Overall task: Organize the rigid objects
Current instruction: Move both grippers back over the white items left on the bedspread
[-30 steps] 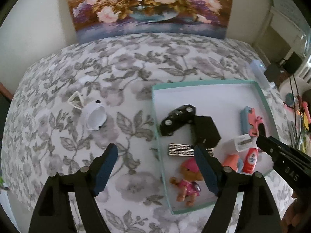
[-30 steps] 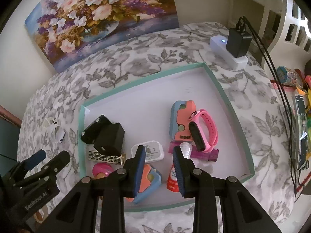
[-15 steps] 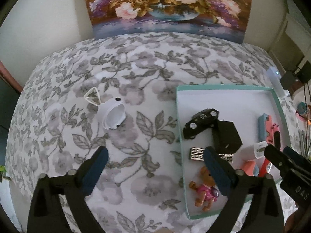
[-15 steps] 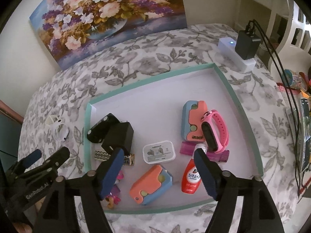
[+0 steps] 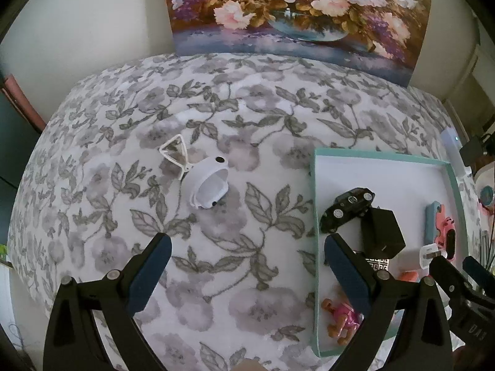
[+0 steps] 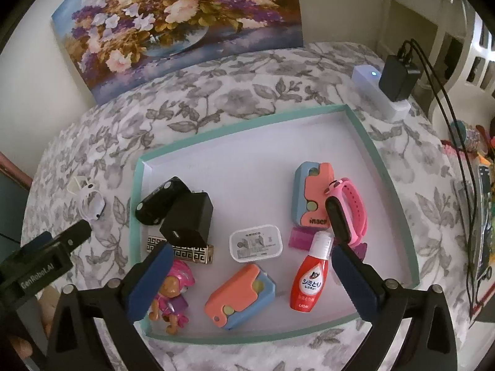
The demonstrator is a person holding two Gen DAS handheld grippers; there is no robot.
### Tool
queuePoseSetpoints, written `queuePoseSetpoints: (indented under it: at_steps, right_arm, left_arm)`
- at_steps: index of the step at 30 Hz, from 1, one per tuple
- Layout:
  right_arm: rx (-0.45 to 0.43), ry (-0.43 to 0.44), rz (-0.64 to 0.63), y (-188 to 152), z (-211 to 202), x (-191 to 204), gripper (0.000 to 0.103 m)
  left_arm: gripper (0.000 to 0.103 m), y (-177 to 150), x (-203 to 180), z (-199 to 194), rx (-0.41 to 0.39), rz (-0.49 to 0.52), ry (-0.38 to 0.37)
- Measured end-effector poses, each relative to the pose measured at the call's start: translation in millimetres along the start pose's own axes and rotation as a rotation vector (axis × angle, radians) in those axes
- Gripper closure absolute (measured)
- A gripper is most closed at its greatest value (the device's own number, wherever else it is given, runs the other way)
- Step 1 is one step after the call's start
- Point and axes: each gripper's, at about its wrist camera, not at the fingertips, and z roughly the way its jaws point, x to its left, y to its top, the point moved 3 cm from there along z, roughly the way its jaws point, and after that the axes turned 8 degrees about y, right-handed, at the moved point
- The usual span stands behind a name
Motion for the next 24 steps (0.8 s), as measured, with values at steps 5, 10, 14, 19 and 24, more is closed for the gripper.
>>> queuePoseSetpoints:
  at_steps: [5,10,14,19,24]
  right_arm:
    - [-0.001,0.000,-0.021,1,1,5,0.000]
    - [-0.004,0.002,-0.045,2,1,15,0.000]
    - [-0.012,0.022,-0.052,5,0,27,0.000]
    - [-0.046,0.053,-0.097,15,-4,57,0.000]
    - [-0.069,0.093,-0.120,27,-3,91,0.000]
  left_arm:
    - [0.003,3,9,2,-0.001,-0.019,-0.002]
    - [0.003,9,31,4,-0.003,-0.072,-0.006]
    - [0.003,16,60,9,0.001,-0.149,-0.029]
    - [0.003,23,103,16,0.008,-0.200,-0.018]
    - [0.003,30,143,21,0.022,-0.255,-0.006]
